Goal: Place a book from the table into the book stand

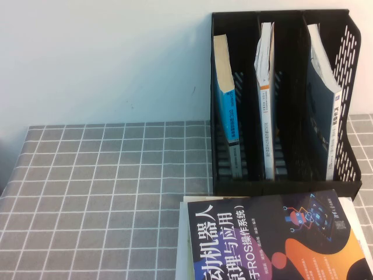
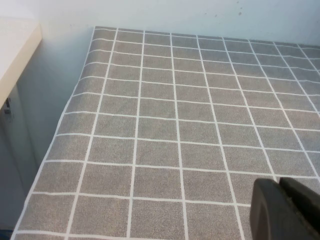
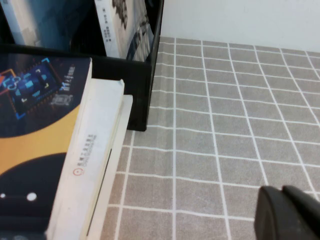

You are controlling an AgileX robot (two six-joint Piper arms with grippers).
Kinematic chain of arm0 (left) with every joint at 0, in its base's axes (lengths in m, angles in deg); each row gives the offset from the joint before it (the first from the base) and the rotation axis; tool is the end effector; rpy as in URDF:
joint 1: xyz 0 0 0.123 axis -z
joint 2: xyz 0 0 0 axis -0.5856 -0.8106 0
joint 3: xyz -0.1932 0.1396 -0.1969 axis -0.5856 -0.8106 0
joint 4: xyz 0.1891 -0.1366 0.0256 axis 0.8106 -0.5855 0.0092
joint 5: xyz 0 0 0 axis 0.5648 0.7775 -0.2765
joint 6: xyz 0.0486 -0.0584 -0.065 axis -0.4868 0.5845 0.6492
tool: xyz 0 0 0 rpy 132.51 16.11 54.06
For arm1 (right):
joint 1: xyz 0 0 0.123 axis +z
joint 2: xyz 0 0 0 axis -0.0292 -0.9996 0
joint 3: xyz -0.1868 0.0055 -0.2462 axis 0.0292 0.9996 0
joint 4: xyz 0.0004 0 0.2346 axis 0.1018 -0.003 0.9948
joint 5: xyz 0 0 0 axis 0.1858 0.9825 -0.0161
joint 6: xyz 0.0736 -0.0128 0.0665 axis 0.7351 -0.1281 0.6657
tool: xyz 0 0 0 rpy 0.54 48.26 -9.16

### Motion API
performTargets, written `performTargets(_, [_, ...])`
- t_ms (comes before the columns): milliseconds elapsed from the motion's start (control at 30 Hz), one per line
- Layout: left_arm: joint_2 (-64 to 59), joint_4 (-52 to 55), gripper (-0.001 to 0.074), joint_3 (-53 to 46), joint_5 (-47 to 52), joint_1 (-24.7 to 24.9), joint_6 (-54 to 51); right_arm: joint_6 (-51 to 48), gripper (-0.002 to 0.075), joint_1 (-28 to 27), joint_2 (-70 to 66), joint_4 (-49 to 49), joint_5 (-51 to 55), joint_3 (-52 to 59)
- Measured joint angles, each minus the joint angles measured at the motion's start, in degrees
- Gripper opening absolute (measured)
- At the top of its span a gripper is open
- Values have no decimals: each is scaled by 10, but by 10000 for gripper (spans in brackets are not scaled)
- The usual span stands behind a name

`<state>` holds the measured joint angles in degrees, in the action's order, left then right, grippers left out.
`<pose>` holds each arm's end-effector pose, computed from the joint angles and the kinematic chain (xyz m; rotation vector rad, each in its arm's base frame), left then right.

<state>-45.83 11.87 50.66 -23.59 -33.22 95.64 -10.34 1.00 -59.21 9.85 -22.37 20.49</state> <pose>0.0198 -0.0033 0.1775 -0.0945 1.8169 -0.1740 0.0200 0.0003 0.1720 -0.1195 1.8414 -0.1003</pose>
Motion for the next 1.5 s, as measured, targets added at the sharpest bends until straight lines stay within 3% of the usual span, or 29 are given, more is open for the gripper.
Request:
performTargets(833, [0, 1, 0, 0, 0, 0, 0, 0, -3, 0, 0, -19, 0, 0])
performTargets(1000, [0, 24, 0, -3, -21, 0, 0, 0, -3, 0, 0, -22, -39, 4])
performTargets(1233, [0, 35, 0, -6, -153, 0, 0, 0, -3, 0, 0, -24, -194, 4])
performTargets(1500, [0, 35, 0, -6, -505, 0, -4, 24, -3, 0, 0, -25, -462, 4])
